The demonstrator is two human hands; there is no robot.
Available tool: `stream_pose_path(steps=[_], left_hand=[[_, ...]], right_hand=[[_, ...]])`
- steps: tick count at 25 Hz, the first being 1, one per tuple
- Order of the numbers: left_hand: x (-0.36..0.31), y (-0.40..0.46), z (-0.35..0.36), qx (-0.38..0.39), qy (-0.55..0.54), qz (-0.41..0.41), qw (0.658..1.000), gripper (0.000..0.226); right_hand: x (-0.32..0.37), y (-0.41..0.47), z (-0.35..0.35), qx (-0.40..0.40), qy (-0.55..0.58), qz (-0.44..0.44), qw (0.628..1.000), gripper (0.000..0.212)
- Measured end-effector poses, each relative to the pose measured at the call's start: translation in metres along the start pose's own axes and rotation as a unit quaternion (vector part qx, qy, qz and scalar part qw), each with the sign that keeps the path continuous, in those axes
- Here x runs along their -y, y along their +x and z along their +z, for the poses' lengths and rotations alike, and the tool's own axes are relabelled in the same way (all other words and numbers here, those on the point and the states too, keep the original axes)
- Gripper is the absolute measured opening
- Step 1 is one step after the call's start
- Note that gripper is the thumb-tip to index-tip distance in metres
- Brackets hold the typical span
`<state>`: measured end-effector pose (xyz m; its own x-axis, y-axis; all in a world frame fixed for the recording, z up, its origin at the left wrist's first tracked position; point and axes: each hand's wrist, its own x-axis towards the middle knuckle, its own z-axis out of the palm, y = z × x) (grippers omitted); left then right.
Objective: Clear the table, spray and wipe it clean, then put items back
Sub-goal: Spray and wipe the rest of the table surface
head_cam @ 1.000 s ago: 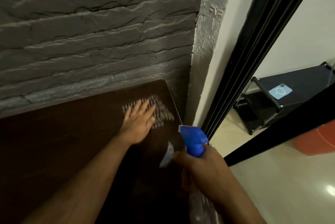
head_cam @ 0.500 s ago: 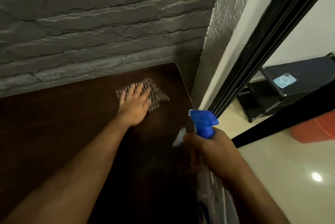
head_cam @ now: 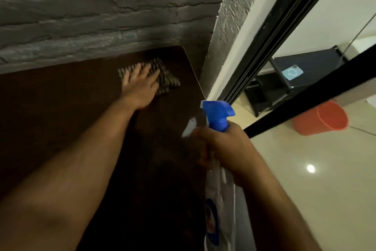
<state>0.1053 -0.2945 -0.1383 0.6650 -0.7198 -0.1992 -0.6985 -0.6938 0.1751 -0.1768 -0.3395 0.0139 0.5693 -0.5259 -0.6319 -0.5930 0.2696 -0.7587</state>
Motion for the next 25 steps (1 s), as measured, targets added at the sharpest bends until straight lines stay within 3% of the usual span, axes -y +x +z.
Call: stream_pose_path(steps=[2,5,7,8,10,13,20,25], left_hand=[[-0.039,0.021,-0.014,0.027,-0.013,-0.016,0.999,0.053],[-0.065,-0.037,0.007,0.027,0.014,0.148,0.989,0.055],[-0.026,-0.097,0.029,-0.001,0.017,0.2,0.98,0.054],[0.002,-0.107,0.029,-0.021,0.012,0.177,0.984,0.052],[0.045,-0.09,0.012,-0.017,0.0,0.049,0.999,0.051],[0.043,-0.036,-0.009,0.014,-0.028,-0.085,0.996,0.053],[0.039,-0.047,-0.004,0.027,-0.055,-0.07,0.996,0.054],[0.023,-0.076,0.001,0.032,-0.06,-0.079,0.995,0.054]], right_hand=[[-0.005,-0.003,0.001,-0.017,-0.013,0.0,1.0,0.027],[-0.012,-0.01,0.007,-0.013,-0.021,0.0,1.0,0.024],[-0.018,-0.015,0.01,-0.005,-0.018,-0.006,1.0,0.022],[-0.02,-0.015,0.011,-0.004,-0.015,-0.007,1.0,0.021],[-0.025,-0.016,0.013,0.001,-0.003,0.001,1.0,0.019],[-0.029,-0.02,0.018,0.002,-0.012,0.003,1.0,0.022],[-0.059,-0.054,0.027,0.088,-0.12,0.012,0.989,0.022],[-0.073,-0.064,0.022,0.091,-0.119,0.005,0.989,0.017]])
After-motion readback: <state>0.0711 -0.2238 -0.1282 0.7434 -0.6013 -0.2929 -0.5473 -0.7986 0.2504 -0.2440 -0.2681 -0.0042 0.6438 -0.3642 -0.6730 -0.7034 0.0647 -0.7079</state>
